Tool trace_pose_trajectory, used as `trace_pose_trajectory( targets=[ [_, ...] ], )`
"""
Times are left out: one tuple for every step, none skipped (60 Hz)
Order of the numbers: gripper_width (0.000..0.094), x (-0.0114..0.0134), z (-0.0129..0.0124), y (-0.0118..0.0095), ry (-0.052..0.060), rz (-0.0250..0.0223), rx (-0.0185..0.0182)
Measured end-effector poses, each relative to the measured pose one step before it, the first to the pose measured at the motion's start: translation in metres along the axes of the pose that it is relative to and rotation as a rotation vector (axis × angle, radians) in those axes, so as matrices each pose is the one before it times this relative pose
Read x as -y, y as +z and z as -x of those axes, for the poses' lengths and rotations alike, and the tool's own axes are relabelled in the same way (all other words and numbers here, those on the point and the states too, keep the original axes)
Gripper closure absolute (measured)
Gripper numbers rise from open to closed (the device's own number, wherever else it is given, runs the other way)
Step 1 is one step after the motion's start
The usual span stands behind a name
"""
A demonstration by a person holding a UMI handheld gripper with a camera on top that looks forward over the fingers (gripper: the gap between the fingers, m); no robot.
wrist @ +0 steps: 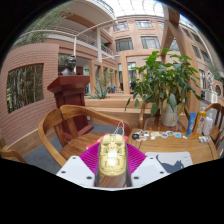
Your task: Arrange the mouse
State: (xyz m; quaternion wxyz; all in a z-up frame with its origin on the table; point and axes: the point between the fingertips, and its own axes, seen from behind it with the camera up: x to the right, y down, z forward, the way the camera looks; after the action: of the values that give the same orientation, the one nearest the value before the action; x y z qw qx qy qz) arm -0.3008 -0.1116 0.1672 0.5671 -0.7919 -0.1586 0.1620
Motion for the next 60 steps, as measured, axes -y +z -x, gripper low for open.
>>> trace_pose_trajectory(
  targets=[
    [0.0580, 0.01360, -0.00422, -0.00505, 0.0066, -0.02838, 0.00311],
    [0.0580, 0.01363, -0.00280, -0.00606, 0.0045, -0.03042, 0.00126],
    [0.0581, 0.01193, -0.00602, -0.00393, 0.0023, -0.02414, -0.00126],
    [0.0581, 0.01059, -0.00681, -0.00305, 0.0000, -0.02201, -0.00358],
    [0.0582, 0.00844, -0.00830, -0.00203, -0.0008, -0.01860, -0.00636],
    [0.0582, 0.01394, -0.00325, -0.00356, 0.0003, -0.01439, -0.01062],
    [0.0581, 0.00321, -0.01153, 0.00530, -0.0032, -0.00466, -0.01431],
    [0.0582, 0.00312, -0.01027, 0.00037, -0.0042, -0.00826, -0.01319],
    [0.0582, 0.00049, -0.01201, -0.00217, -0.0051, -0.00892, -0.01331],
    [0.0583, -0.00048, -0.01091, 0.00197, -0.0024, -0.00187, -0.01432],
    [0.0584, -0.00277, -0.01127, 0.00318, -0.0011, 0.00297, -0.01596],
    [0.0584, -0.00493, -0.01385, -0.00145, -0.0004, 0.00237, -0.01329],
    [0.0583, -0.00179, -0.00634, 0.00988, 0.0000, 0.02322, -0.02120],
    [0.0583, -0.00805, -0.01123, 0.00565, -0.0017, 0.01775, -0.01827],
    [0.0583, -0.00801, -0.01054, 0.00753, 0.0014, 0.02279, -0.01828],
    [0.0583, -0.01627, -0.01535, 0.00300, -0.0008, 0.01877, -0.01493],
    [0.0583, -0.01106, -0.00914, 0.00678, 0.0041, 0.02369, -0.01482],
    [0.0584, -0.02049, -0.01155, 0.00561, 0.0036, 0.01774, -0.01218],
    [0.0584, -0.00039, -0.00482, 0.00506, 0.0078, 0.03344, -0.01339],
    [0.0584, -0.01081, -0.00801, 0.00677, 0.0022, 0.03068, -0.01358],
    [0.0584, -0.01053, -0.00794, 0.00640, 0.0015, 0.02849, -0.01416],
    [0.0583, -0.00983, -0.00752, 0.00551, 0.0011, 0.02465, -0.01338],
    [0.0584, -0.01420, -0.00855, 0.00869, -0.0013, 0.02351, -0.01338],
    [0.0584, -0.00945, -0.00599, 0.00532, -0.0007, 0.02123, -0.01104],
    [0.0582, -0.00918, -0.00542, 0.00476, -0.0004, 0.01971, -0.01034],
    [0.0582, -0.01120, -0.00622, 0.00489, 0.0026, 0.01018, -0.00492],
    [0.0580, -0.00628, -0.00378, 0.00236, 0.0026, 0.01740, -0.00819],
    [0.0580, -0.00675, -0.00326, 0.00271, 0.0020, 0.01738, -0.00633],
    [0.0578, -0.00644, -0.00269, 0.00280, 0.0028, 0.01635, -0.00444],
    [0.0576, -0.00608, -0.00216, 0.00249, 0.0034, 0.01466, -0.00218],
    [0.0568, -0.00862, -0.00097, 0.01055, -0.0008, 0.01977, -0.00846],
    [0.0567, -0.00739, -0.00457, 0.00287, 0.0022, 0.00706, 0.00185],
    [0.0558, -0.00518, -0.00205, 0.00239, 0.0025, 0.01291, -0.00290],
    [0.0549, -0.00426, -0.00161, 0.00253, 0.0039, 0.01039, -0.00220],
    [0.0530, -0.00378, -0.00126, 0.00218, 0.0047, 0.00922, -0.00091],
    [0.0524, -0.00325, -0.00089, 0.00188, 0.0027, 0.00760, 0.00045],
    [0.0512, -0.00295, -0.00026, 0.00156, 0.0012, 0.00830, 0.00203],
    [0.0505, -0.00243, 0.00002, 0.00181, 0.0017, 0.00753, 0.00341],
    [0.0493, -0.00112, 0.00226, 0.00132, 0.0028, 0.01350, 0.00011],
    [0.0485, -0.00311, 0.00010, 0.00169, 0.0036, 0.00582, 0.00344],
    [0.0472, -0.00211, -0.00067, 0.00069, 0.0040, 0.00501, 0.00364],
    [0.0465, 0.00125, -0.00046, -0.00017, -0.0005, -0.00566, 0.00076],
    [0.0456, 0.00128, 0.00023, -0.00084, -0.0011, -0.00512, 0.00168],
    [0.0447, 0.00005, -0.00040, -0.00133, 0.0007, 0.00016, -0.00090],
    [0.0432, 0.00015, -0.00078, -0.00133, 0.0012, 0.00078, -0.00314],
    [0.0411, 0.00158, 0.00008, -0.00203, 0.0004, 0.00745, -0.00423],
    [0.0372, 0.00014, -0.00078, -0.00200, -0.0007, 0.00002, -0.00334],
    [0.0321, 0.00008, -0.00063, -0.00269, -0.0011, 0.00033, -0.00283],
    [0.0257, 0.00061, -0.00041, -0.00309, -0.0011, -0.00055, -0.00197],
    [0.0186, 0.00126, 0.00005, -0.00368, -0.0010, -0.00306, -0.00042],
    [0.0118, 0.00196, 0.00008, -0.00428, -0.0006, -0.00541, 0.00067],
    [0.0061, 0.00210, 0.00004, -0.00496, 0.0002, -0.00711, 0.00024],
    [0.0077, 0.00223, -0.00059, -0.00533, 0.0010, -0.00737, -0.00299],
    [0.0100, 0.00300, -0.00118, -0.00662, 0.0007, -0.00713, -0.00218],
    [0.0108, 0.00146, -0.00064, -0.00525, -0.0004, -0.00693, -0.00438],
    [0.0105, 0.00242, -0.00149, -0.00730, 0.0004, -0.00547, -0.00427],
    [0.0094, 0.00163, -0.00121, -0.00650, -0.0006, -0.00489, -0.00577],
    [0.0081, 0.00190, -0.00103, -0.00684, -0.0005, -0.00490, -0.00565],
    [0.0073, 0.00351, 0.00018, -0.00682, -0.0010, -0.00010, -0.00444],
    [0.0073, 0.00200, -0.00082, -0.00725, -0.0010, -0.00500, -0.00525]
  ],
)
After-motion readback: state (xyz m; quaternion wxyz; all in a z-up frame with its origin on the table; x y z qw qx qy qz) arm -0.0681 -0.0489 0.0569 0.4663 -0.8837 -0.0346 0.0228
